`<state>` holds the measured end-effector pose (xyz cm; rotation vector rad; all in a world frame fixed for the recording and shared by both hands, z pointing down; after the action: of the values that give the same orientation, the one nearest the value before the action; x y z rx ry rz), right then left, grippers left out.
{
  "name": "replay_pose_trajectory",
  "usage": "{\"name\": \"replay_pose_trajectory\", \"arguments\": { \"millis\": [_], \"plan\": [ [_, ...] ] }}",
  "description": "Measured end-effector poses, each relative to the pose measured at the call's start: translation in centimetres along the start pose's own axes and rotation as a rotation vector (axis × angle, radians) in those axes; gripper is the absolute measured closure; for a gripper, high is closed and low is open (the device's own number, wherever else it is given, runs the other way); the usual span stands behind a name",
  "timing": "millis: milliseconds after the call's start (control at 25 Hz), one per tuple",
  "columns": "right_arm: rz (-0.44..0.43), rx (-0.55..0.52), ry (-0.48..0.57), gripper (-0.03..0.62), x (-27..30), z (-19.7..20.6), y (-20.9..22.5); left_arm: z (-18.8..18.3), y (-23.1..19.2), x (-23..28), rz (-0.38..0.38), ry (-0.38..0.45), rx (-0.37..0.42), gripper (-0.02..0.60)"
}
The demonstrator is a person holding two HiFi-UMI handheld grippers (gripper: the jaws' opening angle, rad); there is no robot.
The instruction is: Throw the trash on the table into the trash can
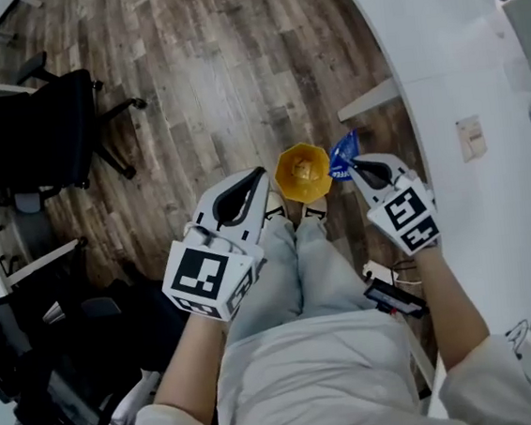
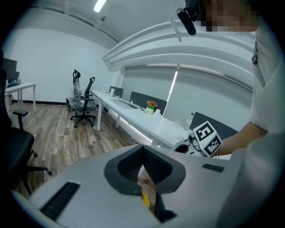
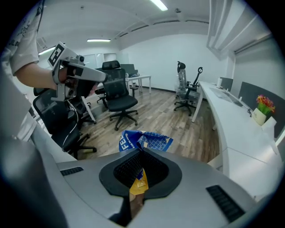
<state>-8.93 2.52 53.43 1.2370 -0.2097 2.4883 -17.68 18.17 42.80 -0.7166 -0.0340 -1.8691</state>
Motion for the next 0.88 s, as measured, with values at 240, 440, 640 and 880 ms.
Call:
{"name": "replay_pose_trajectory", "arguments": {
  "millis": [240,440,640,880],
  "plan": [
    [-0.063,0.002,-0.059,0.562,6.0,4.8,-1.3,4.8,-2.1,2.1,-0.015,-0.059,-0.002,0.581],
    [-0.092,0.025,-0.118,0.562,11.3,9.9,-2.2,8.9,-4.0,4.5,-0.018,-0.07,-0.024,0.58],
    [-0.1,0.029,-0.193,0.562,17.1,14.6,-3.1,13.6,-5.2,6.7,0.001,-0.093,-0.045,0.58],
    [-0.113,0.027,-0.227,0.562,22.9,19.3,-4.0,18.4,-6.0,10.0,0.015,-0.126,-0.072,0.58]
  ]
}}
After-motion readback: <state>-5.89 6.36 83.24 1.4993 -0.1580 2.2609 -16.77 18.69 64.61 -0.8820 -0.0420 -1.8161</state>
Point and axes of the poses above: the fingertips, and each gripper's own axes: x forward along the fingers, y to its right, z out of its underside, the point moved 3 cm from there along -x, backward along the fingers, and after that the axes turned 4 degrees about -y, right-handed, at the moved point
